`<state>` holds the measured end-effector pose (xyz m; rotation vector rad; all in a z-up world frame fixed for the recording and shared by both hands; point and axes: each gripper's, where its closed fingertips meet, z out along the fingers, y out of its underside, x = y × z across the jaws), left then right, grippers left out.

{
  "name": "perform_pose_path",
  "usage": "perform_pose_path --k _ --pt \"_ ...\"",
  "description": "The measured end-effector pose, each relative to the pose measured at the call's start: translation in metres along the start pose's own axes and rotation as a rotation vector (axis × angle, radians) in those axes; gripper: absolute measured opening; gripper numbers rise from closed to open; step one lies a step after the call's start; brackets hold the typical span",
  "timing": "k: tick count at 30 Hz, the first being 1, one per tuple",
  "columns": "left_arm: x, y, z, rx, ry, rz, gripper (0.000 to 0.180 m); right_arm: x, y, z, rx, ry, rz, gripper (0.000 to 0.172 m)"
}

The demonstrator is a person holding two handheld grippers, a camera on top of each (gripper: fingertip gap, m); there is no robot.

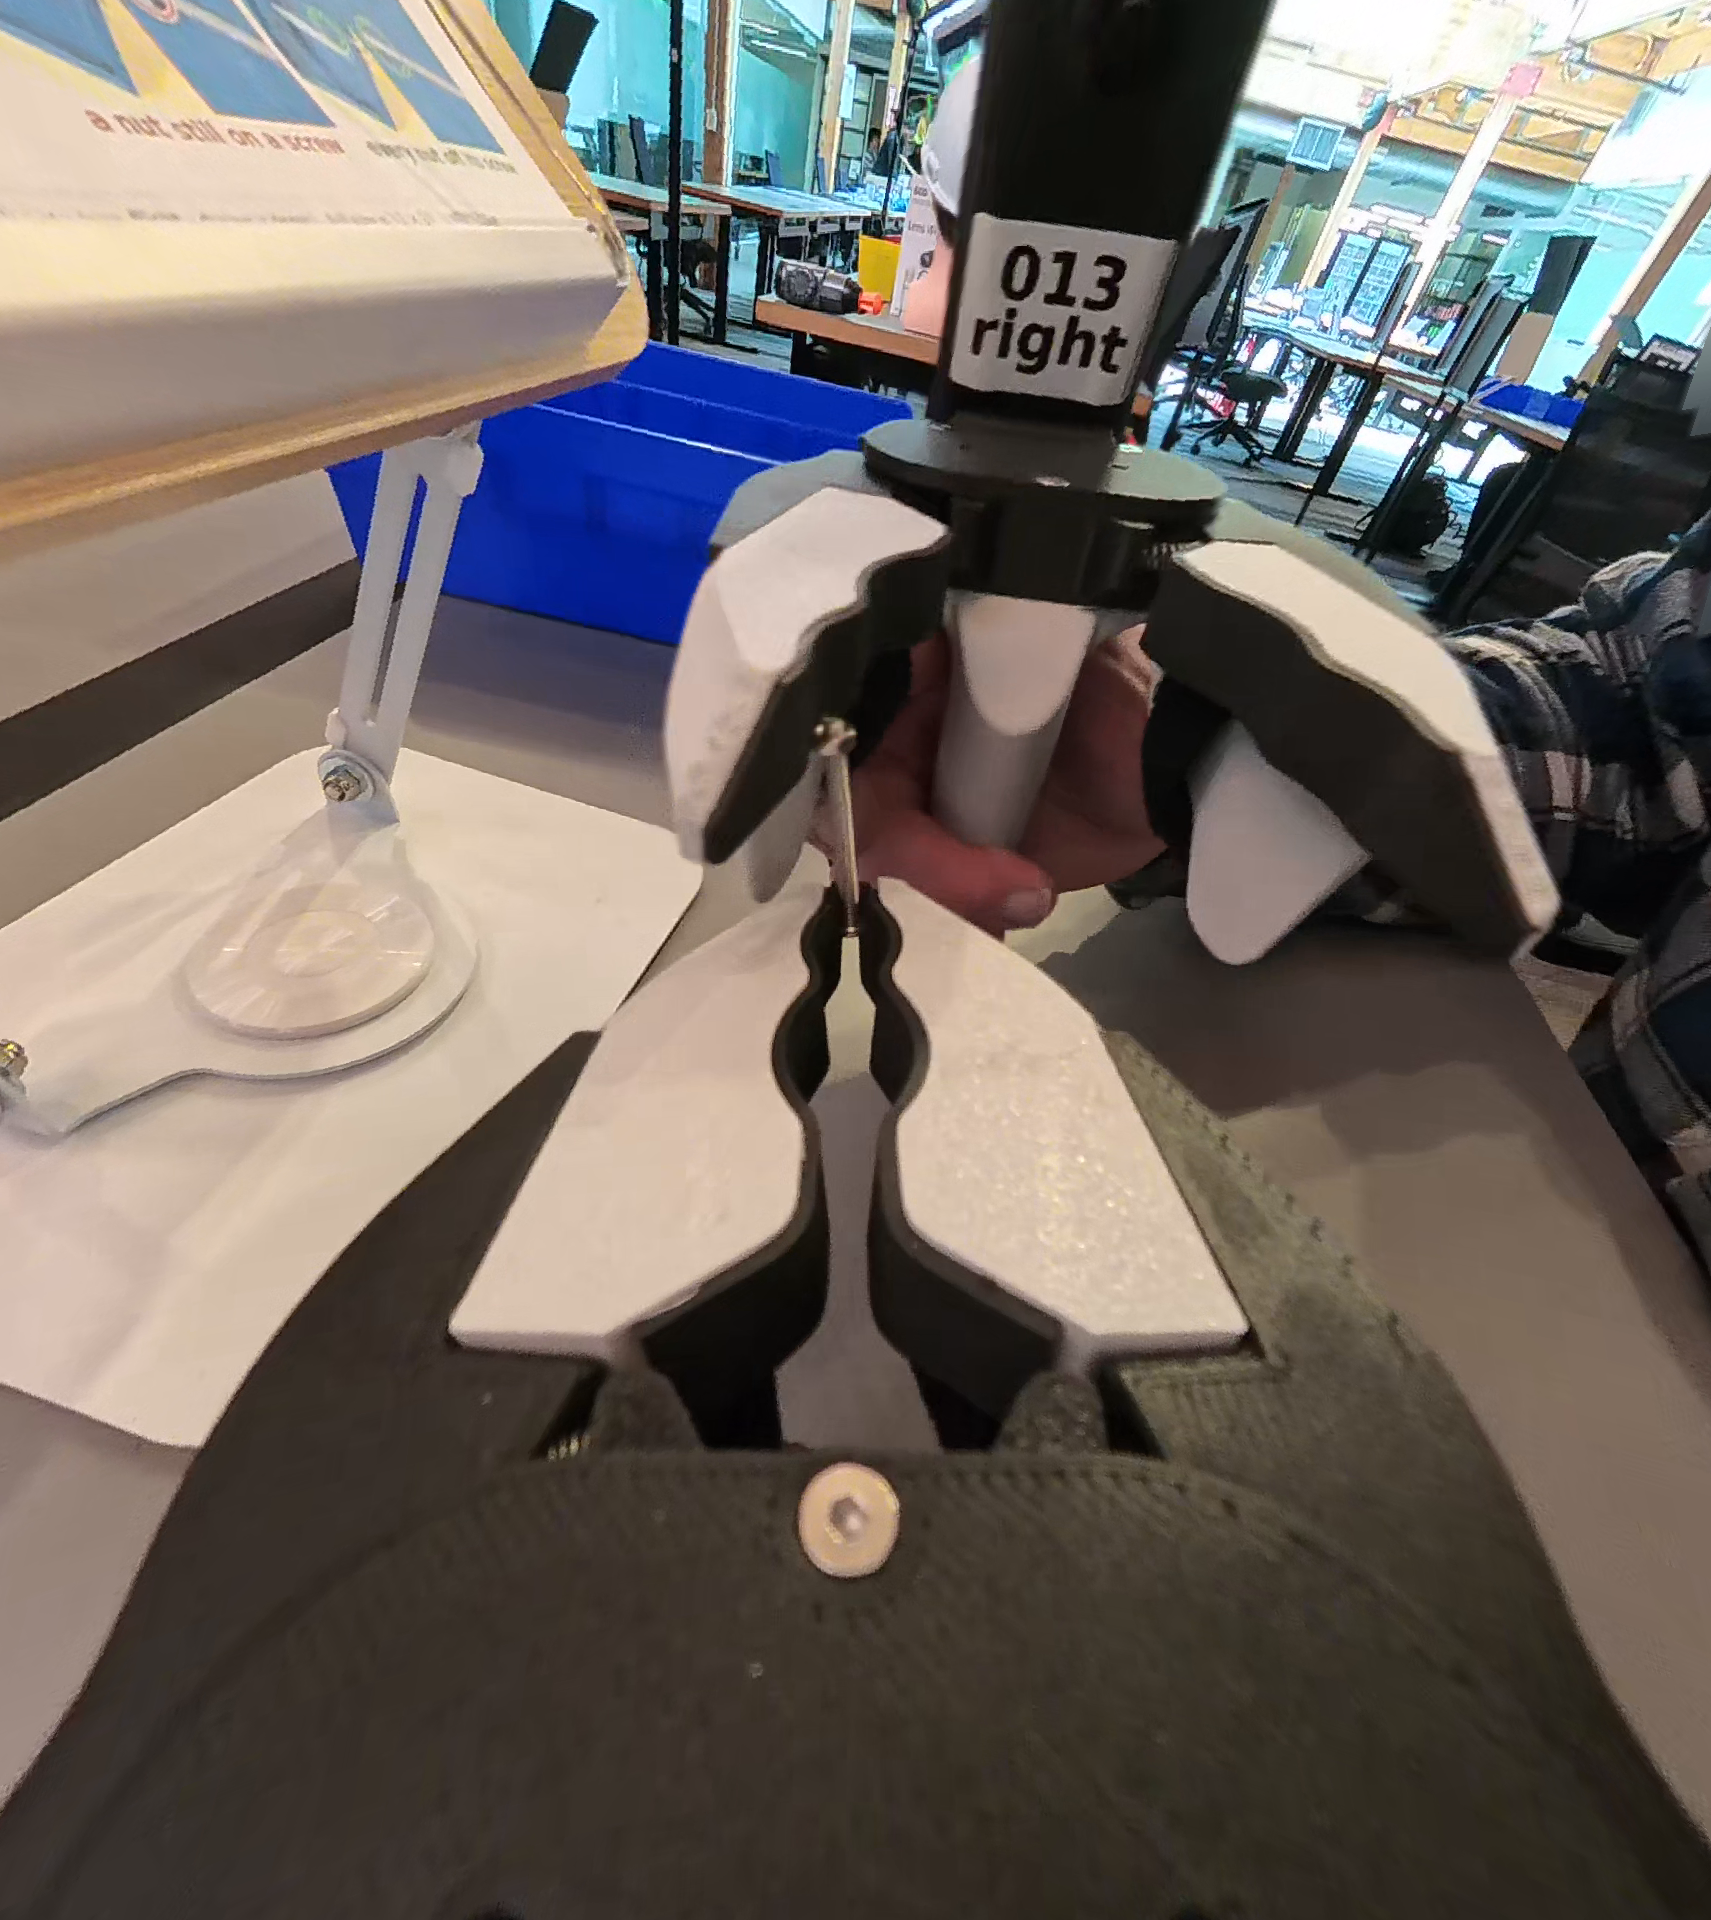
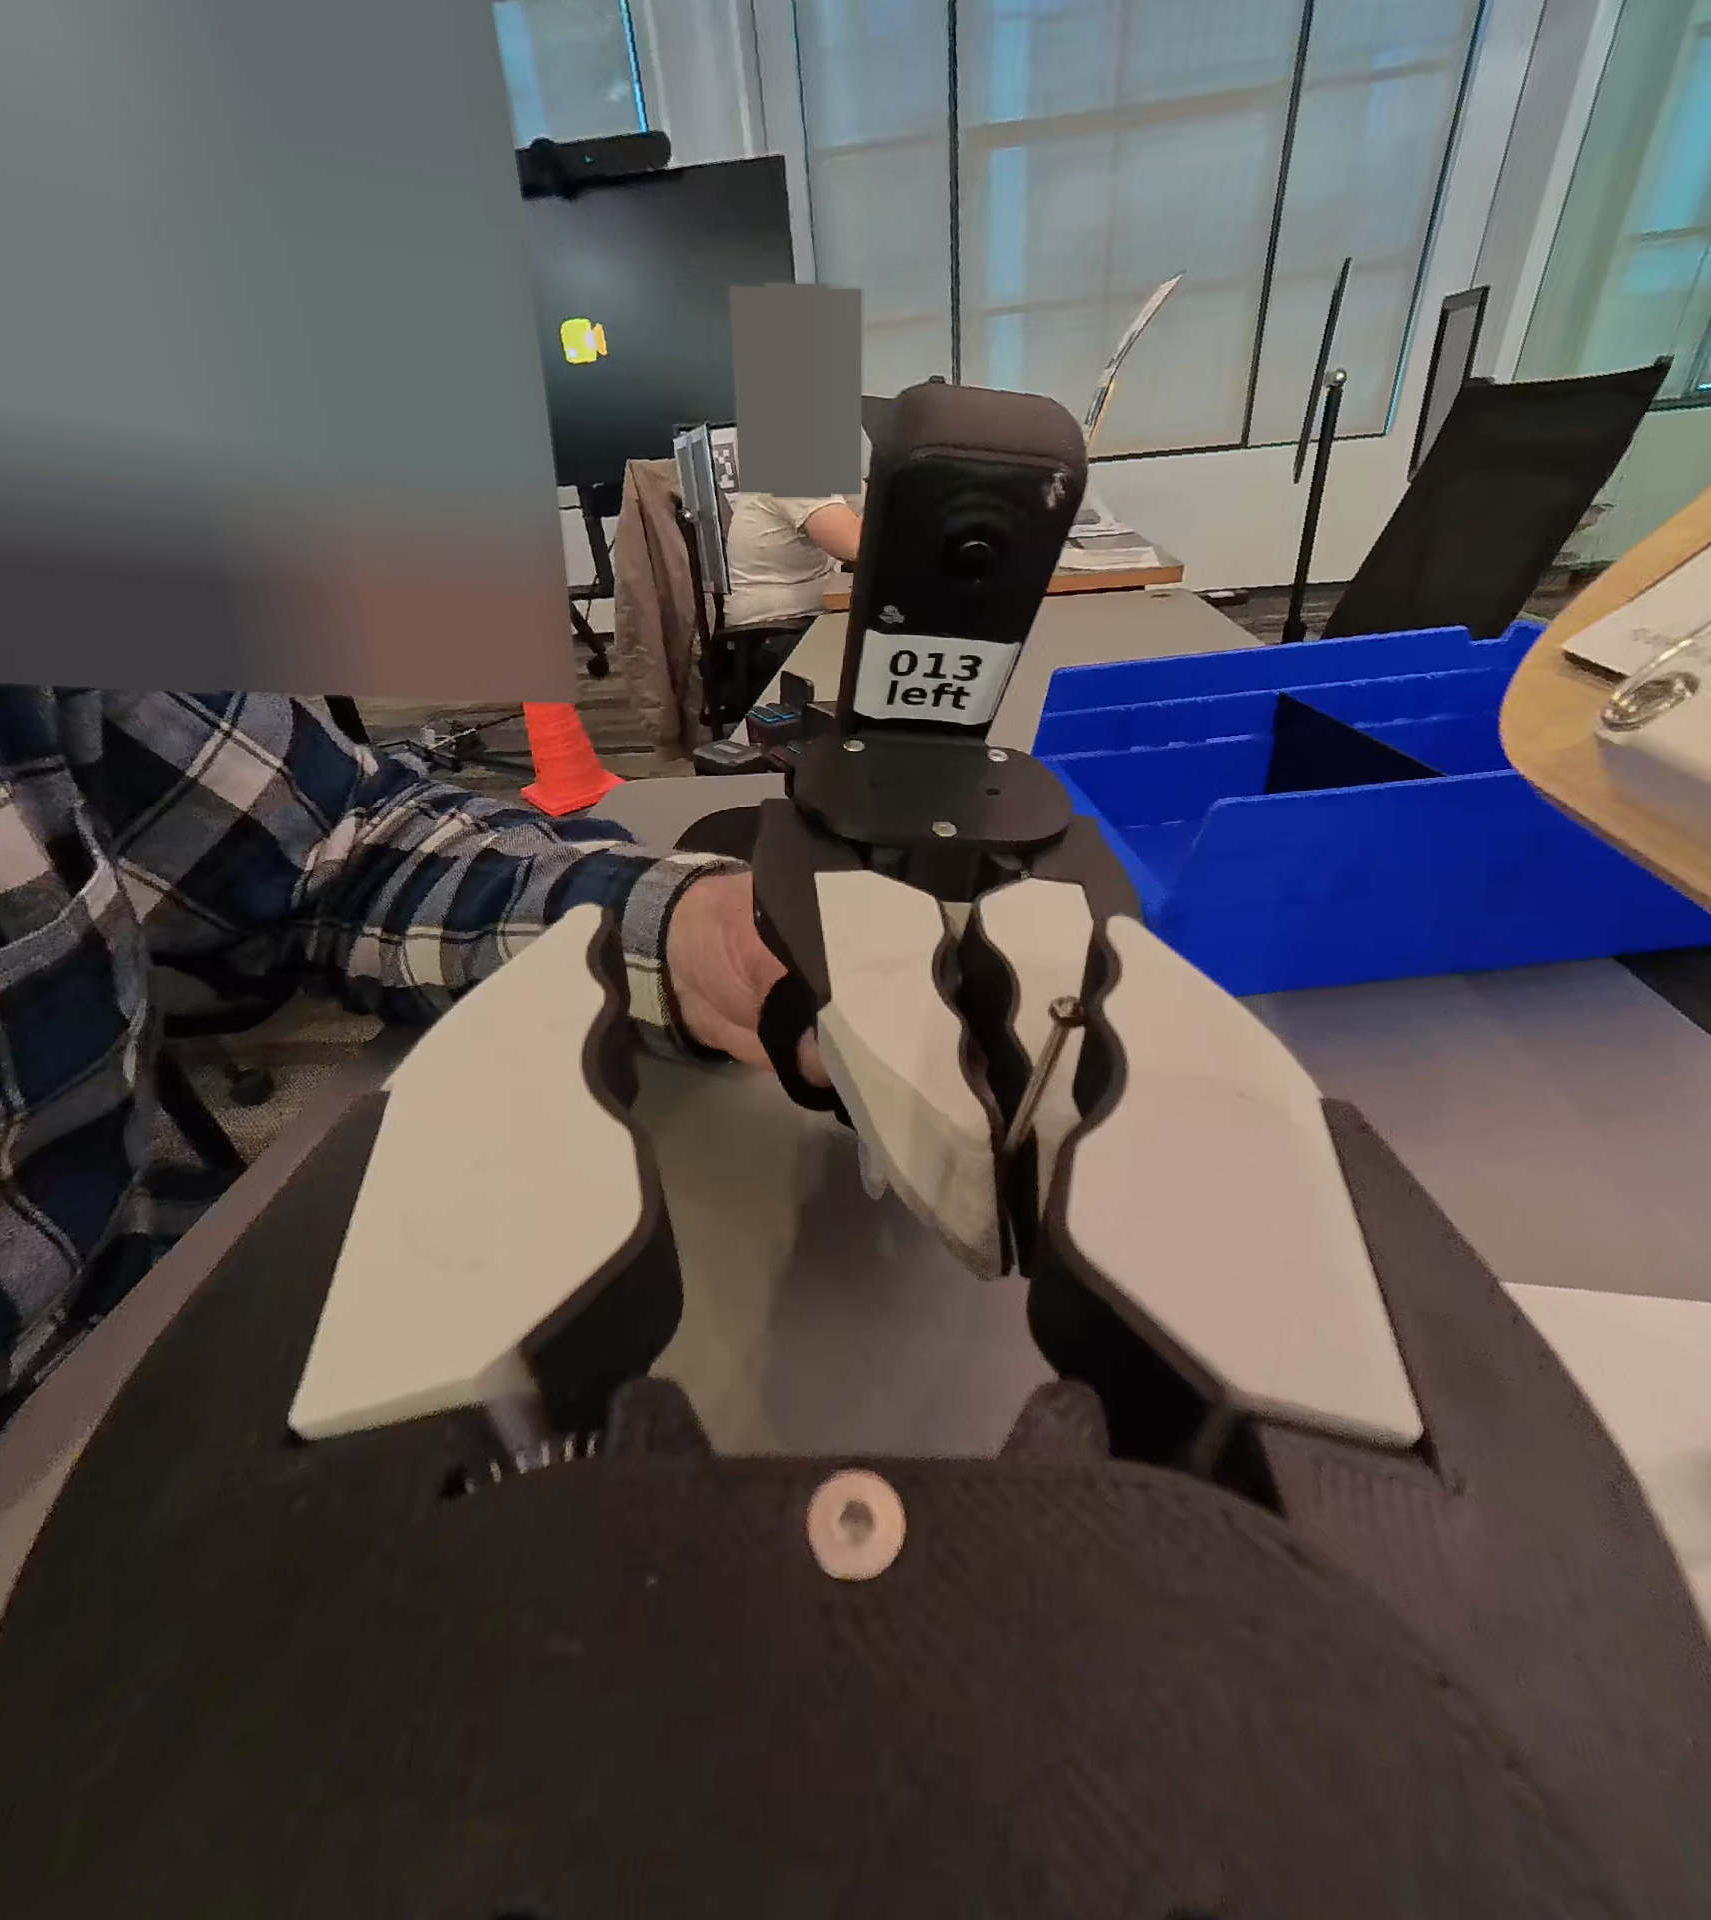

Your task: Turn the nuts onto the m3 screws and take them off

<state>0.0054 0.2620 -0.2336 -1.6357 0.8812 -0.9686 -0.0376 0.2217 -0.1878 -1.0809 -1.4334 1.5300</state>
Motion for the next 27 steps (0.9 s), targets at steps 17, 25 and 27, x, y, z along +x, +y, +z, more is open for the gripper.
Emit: perform_pose_path --k 17,25,27 --pt "-0.006 0.0 -0.003 0.016 -0.011 -0.05 0.003 -0.004 -0.001 -0.007 -0.031 0.029 0.005 0.087" --pt "0.003 -0.001 0.003 0.009 0.024 -0.037 0.003 0.009 -0.006 -0.038 -0.035 0.148 0.012 0.065" --pt "0.01 -0.003 0.007 0.005 0.032 -0.025 0.003 0.008 -0.006 -0.032 -0.042 0.15 0.015 0.065"
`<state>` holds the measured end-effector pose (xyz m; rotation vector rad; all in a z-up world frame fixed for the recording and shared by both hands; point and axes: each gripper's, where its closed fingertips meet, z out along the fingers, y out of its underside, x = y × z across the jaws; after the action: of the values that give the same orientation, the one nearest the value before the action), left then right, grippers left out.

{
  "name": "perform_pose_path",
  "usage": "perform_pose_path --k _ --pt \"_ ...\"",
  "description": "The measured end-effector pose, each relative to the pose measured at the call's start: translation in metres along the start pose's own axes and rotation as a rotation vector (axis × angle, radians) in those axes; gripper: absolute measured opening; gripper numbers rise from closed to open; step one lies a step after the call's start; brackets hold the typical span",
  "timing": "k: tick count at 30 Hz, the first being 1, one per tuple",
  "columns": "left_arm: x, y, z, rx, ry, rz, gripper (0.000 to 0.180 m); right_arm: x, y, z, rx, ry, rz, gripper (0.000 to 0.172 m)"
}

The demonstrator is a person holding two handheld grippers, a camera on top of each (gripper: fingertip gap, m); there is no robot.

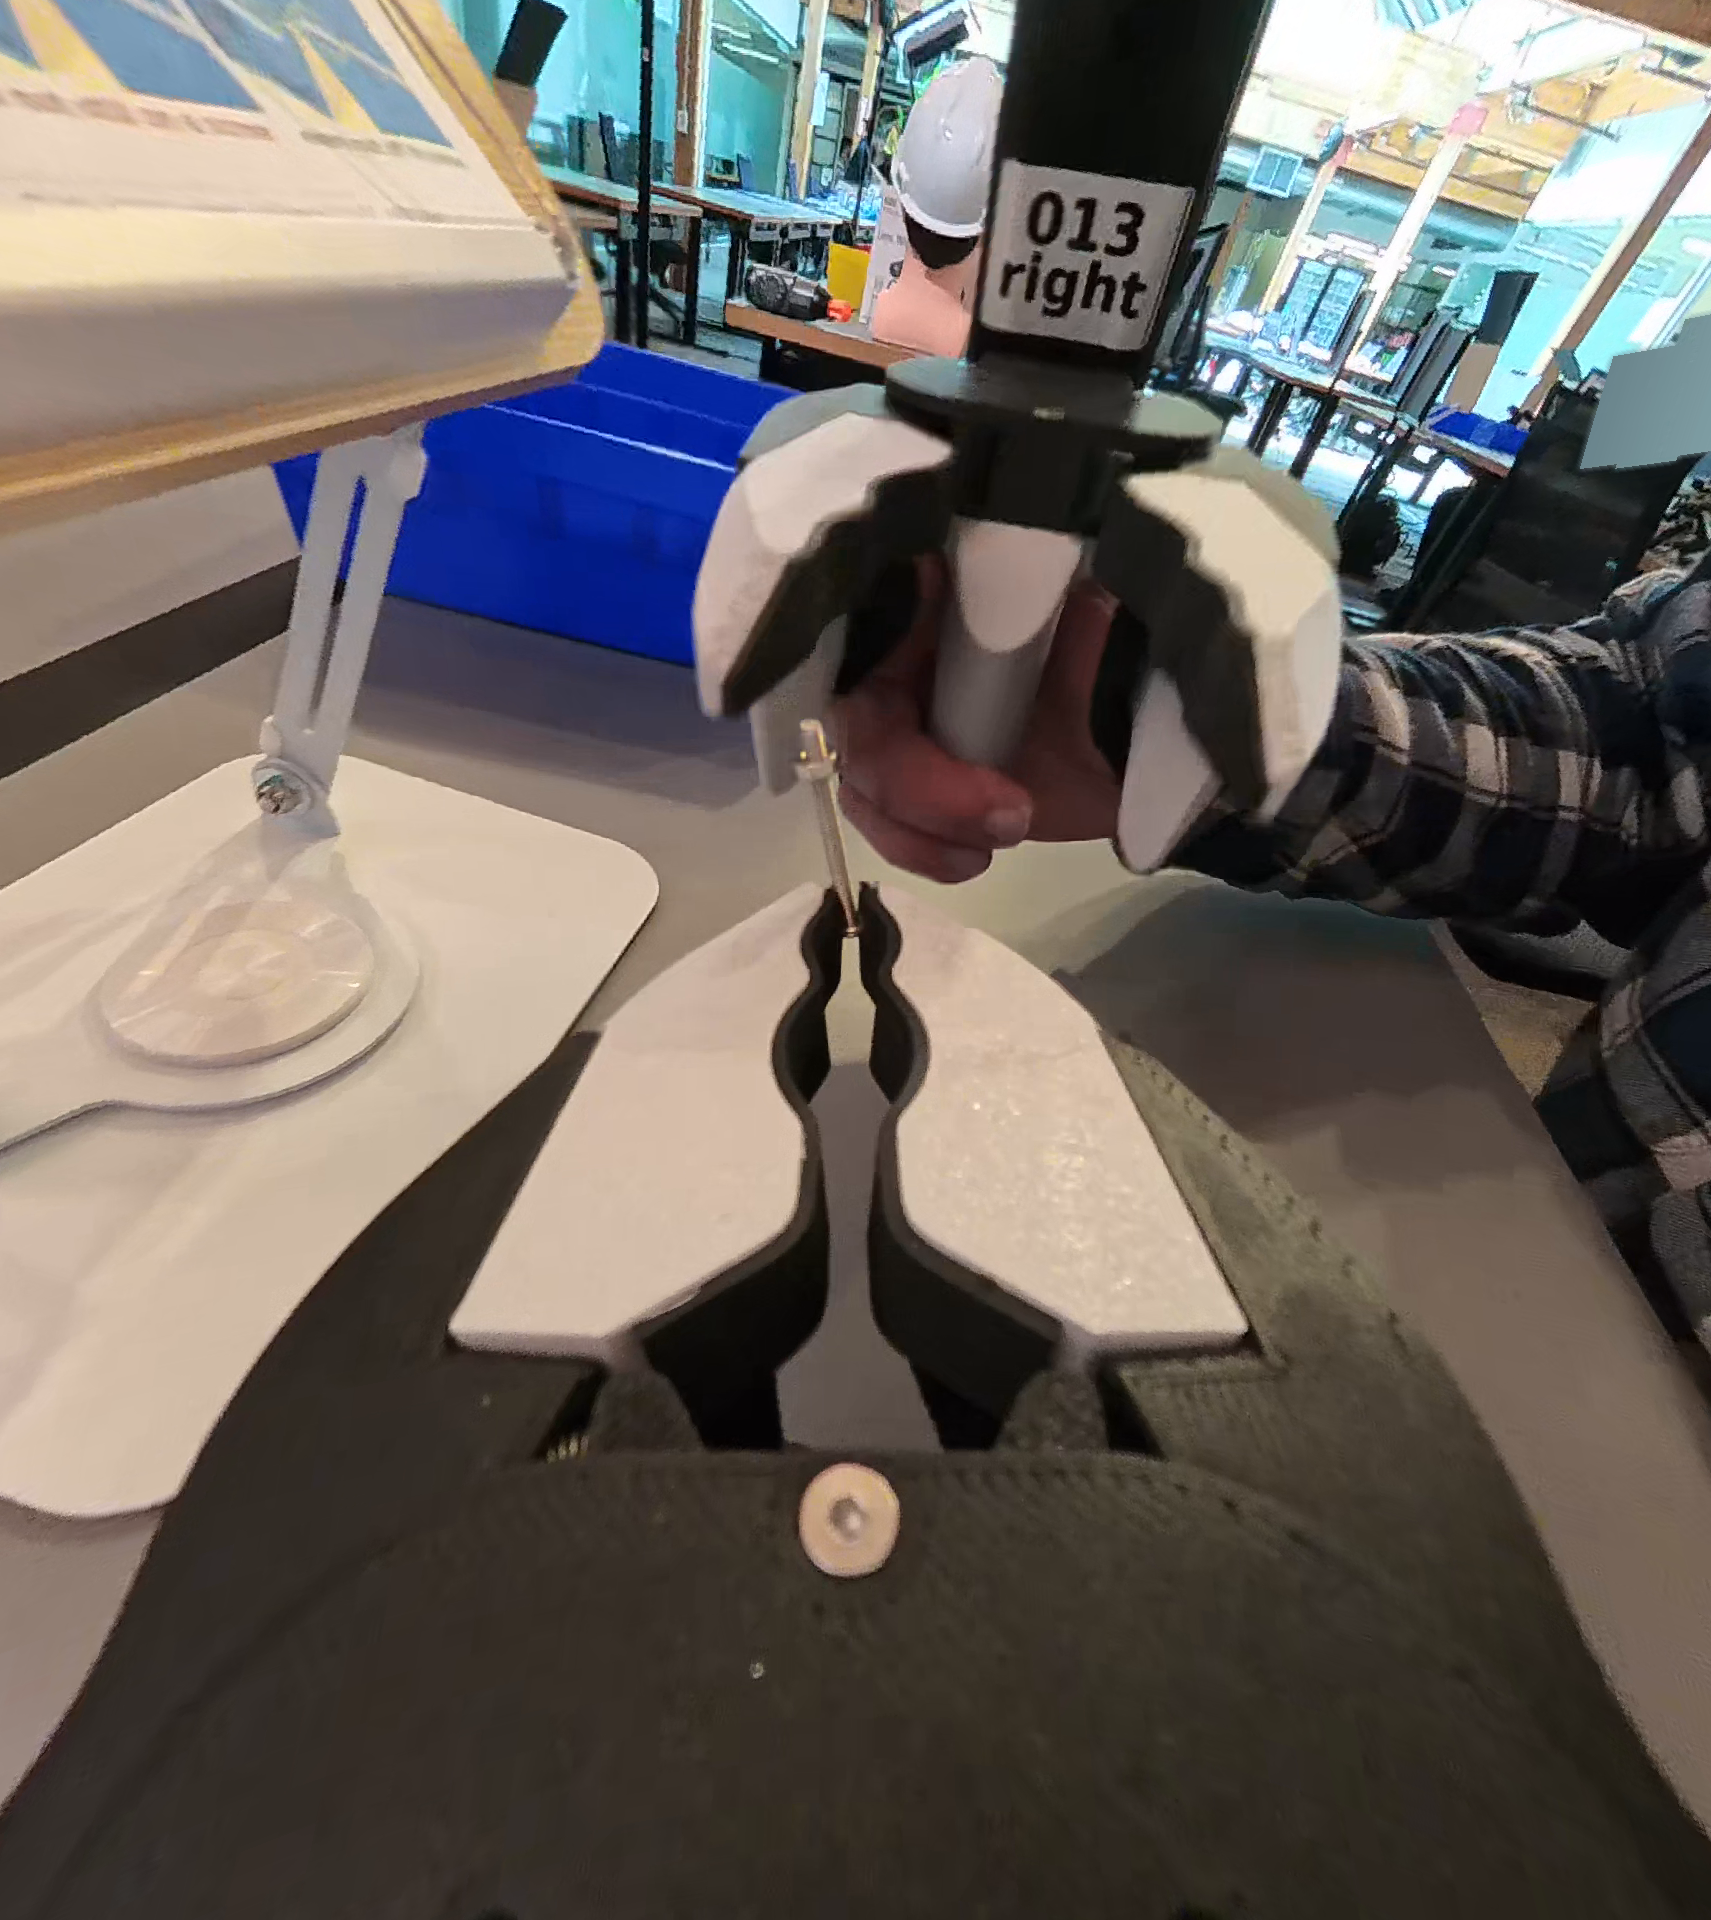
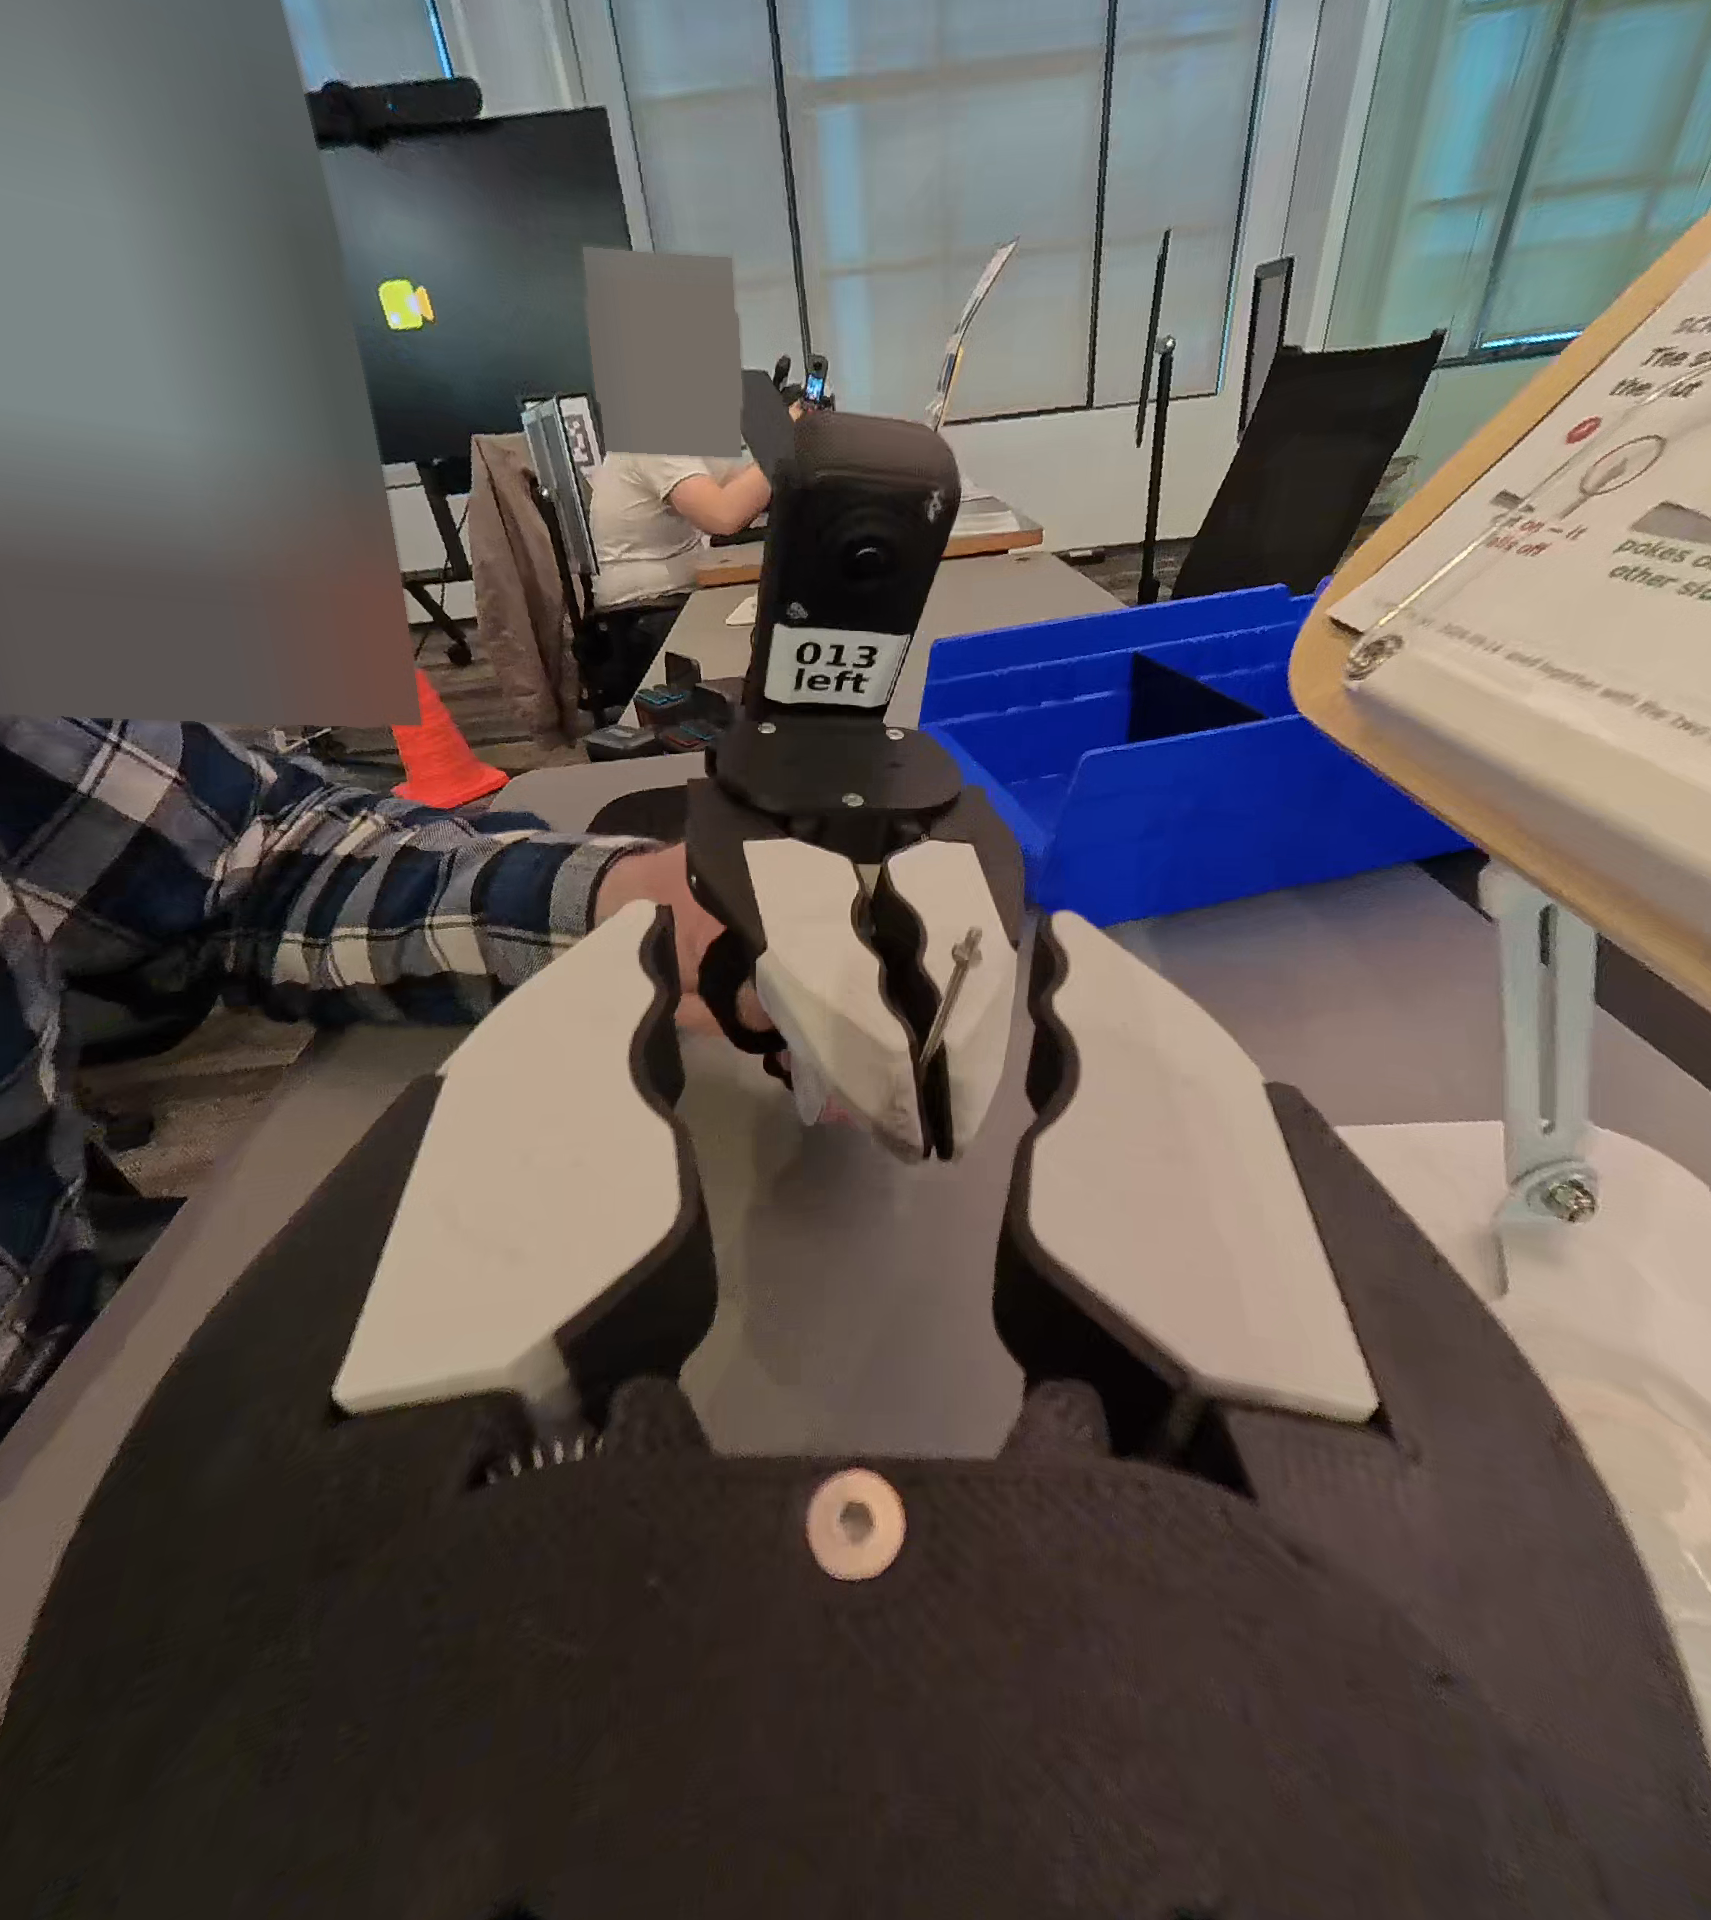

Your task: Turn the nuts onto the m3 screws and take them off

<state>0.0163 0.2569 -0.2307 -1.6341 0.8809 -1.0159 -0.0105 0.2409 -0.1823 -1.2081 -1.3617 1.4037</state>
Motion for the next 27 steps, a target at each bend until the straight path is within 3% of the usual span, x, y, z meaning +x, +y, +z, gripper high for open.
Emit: perform_pose_path --k 3,9,15,16,17,18,21,22,27 --pt "0.008 -0.009 0.003 0.017 0.008 0.015 0.003 -0.004 0.007 0.006 -0.056 0.027 -0.008 0.056" --pt "0.033 -0.022 0.017 0.013 0.03 0.091 0.003 -0.01 -0.001 -0.017 -0.021 0.1 0.058 0.002" --pt "0.064 -0.042 0.043 0.066 0.062 0.163 0.004 -0.032 -0.016 -0.052 0.03 0.187 0.042 0.002" --pt "0.069 -0.047 0.048 0.081 0.062 0.178 0.013 -0.035 -0.023 -0.061 0.055 0.205 0.044 0.002" --pt "0.071 -0.051 0.054 0.083 0.045 0.189 0.033 -0.038 -0.03 -0.074 0.073 0.232 0.042 0.003" --pt "0.074 -0.053 0.059 0.075 0.04 0.204 0.04 -0.039 -0.039 -0.091 0.085 0.27 0.029 0.003" --pt "0.079 -0.052 0.074 0.055 0.027 0.259 0.02 -0.024 -0.062 -0.158 0.054 0.438 0.013 0.003" --pt "0.078 -0.05 0.079 0.043 0.019 0.265 0.004 -0.012 -0.065 -0.184 0.023 0.509 0.034 0.003" --pt "0.056 -0.03 0.109 -0.021 -0.018 0.25 0.0 0.077 -0.048 -0.302 -0.186 0.816 0.199 0.002"
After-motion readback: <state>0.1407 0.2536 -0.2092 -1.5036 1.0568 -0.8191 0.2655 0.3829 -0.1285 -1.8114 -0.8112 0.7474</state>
